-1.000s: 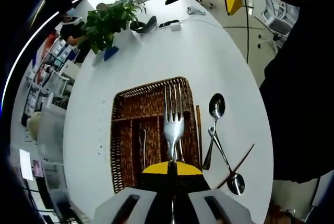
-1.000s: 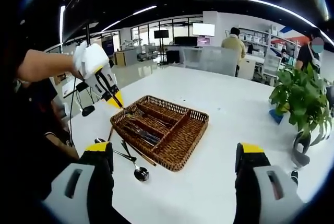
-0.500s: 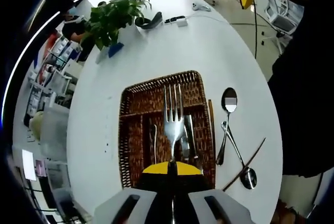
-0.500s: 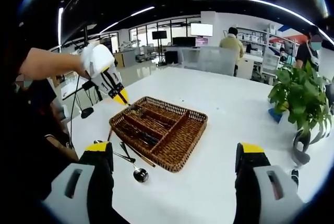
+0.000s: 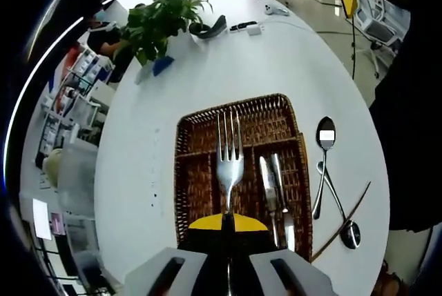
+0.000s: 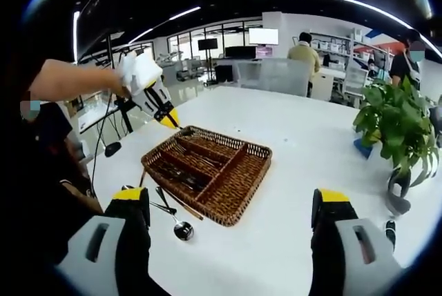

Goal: Arrange the knives, forks, and spoons in their matching storage slots by inserting each utensil handle-first until every utensil is classified and aligned in the correct compartment

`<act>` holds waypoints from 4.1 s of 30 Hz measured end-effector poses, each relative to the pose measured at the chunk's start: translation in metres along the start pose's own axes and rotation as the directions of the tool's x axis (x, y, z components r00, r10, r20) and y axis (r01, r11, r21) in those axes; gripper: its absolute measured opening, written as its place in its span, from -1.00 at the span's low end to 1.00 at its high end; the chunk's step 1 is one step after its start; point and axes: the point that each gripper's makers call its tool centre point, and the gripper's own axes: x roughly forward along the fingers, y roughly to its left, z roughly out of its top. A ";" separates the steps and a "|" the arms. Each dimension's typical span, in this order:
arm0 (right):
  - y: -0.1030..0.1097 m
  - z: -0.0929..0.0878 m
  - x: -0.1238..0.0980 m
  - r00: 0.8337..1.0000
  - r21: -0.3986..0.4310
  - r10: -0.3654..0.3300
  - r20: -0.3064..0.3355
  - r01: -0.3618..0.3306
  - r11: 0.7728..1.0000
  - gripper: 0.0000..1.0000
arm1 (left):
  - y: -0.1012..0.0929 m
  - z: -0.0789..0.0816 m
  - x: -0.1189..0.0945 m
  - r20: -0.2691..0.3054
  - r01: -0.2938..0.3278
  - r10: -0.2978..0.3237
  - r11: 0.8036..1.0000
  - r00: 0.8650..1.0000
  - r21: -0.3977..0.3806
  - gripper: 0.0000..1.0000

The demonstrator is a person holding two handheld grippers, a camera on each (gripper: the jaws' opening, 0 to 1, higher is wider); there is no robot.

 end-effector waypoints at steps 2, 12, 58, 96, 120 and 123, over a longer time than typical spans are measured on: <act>0.000 -0.001 0.002 1.000 0.000 0.000 -0.006 0.000 1.000 0.99 | 0.004 0.000 0.002 0.000 0.003 -0.003 1.000 1.000 -0.005 -1.00; -0.001 -0.003 0.010 1.000 0.002 0.004 -0.017 -0.004 1.000 0.99 | 0.023 -0.007 0.012 -0.003 -0.015 0.015 1.000 1.000 0.015 -1.00; -0.005 0.024 0.029 0.997 0.028 0.003 0.075 -0.005 1.000 0.99 | 0.014 -0.029 0.064 -0.015 0.052 -0.052 0.999 0.999 -0.008 -1.00; -0.011 0.009 0.007 0.997 0.026 -0.073 0.006 0.073 0.997 0.99 | -0.027 -0.049 0.140 -0.026 0.162 -0.163 0.985 0.986 -0.058 -1.00; -0.005 0.018 0.009 0.999 0.032 -0.054 -0.002 0.054 0.998 0.99 | -0.016 -0.045 0.134 0.036 0.125 -0.123 0.988 0.992 -0.086 -0.53; -0.002 0.021 0.012 0.999 0.025 -0.037 0.012 0.036 0.999 0.99 | -0.009 -0.050 0.120 0.045 0.085 -0.079 0.987 0.996 -0.139 -0.49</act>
